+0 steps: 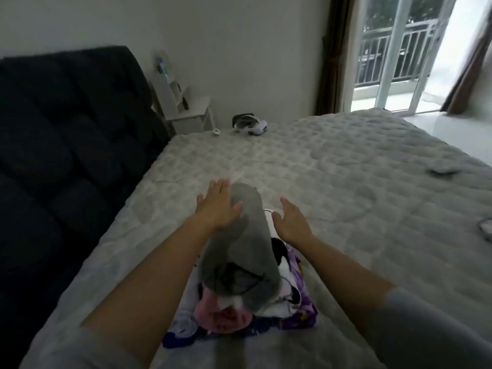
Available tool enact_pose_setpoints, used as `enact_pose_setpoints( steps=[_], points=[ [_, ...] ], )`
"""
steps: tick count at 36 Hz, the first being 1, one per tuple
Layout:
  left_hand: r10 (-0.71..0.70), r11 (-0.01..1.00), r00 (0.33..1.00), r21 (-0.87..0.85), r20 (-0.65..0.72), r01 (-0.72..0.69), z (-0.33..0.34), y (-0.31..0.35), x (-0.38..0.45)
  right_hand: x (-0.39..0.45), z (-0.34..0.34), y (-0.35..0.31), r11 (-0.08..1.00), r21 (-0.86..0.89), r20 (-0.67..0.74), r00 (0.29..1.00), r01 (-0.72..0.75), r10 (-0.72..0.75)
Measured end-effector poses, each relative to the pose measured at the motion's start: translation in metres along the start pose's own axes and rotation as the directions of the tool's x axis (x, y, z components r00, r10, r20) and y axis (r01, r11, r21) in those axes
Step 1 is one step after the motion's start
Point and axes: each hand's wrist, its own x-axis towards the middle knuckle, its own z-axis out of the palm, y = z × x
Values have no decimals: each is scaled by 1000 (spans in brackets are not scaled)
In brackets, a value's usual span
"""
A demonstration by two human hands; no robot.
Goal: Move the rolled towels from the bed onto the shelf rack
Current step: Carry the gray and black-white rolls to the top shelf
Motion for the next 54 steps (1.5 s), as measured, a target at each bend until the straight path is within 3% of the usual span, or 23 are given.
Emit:
enact_pose_setpoints(
  steps=[6,9,15,27,34,38,42,49,54],
  points=[
    [-58,998,974,-22,219,64,31,-9,18,0,22,42,965,41,117,960,-260,254],
    [-64,997,966,-26,252,73,33,-3,23,11,34,60,945,58,169,937,-321,307],
    [-232,960,935,-90,269,264,48,11,34,35,56,94,868,212,300,875,-449,380],
    [-392,844,877,-270,278,463,60,3,58,70,88,120,678,391,481,766,-623,427],
    [-498,712,806,-380,318,590,61,-2,64,86,97,128,525,407,634,644,-748,427],
    [-507,642,790,-459,345,613,59,-5,66,86,95,132,446,409,735,577,-796,356],
    [-514,624,781,-470,356,624,57,-3,66,83,102,135,375,458,746,578,-806,330],
    [-522,619,779,-475,346,626,57,-2,62,80,105,133,404,496,654,637,-768,408],
    [-520,624,795,-496,313,604,55,2,50,74,101,130,384,501,645,630,-776,433]
  ],
)
